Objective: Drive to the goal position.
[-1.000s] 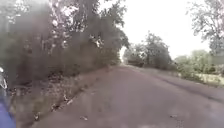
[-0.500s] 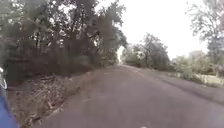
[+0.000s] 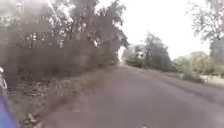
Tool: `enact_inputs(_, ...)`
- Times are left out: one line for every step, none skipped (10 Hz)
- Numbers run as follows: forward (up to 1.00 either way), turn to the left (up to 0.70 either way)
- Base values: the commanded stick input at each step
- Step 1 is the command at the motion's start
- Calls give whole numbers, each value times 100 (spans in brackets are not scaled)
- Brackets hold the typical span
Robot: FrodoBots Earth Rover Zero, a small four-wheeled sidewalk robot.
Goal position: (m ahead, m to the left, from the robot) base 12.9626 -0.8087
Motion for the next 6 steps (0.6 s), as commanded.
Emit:
enact_inputs(70, -7)
enact_inputs(70, -32)
enact_inputs(70, -32)
enact_inputs(70, -30)
enact_inputs(70, -27)
enact_inputs(70, -24)
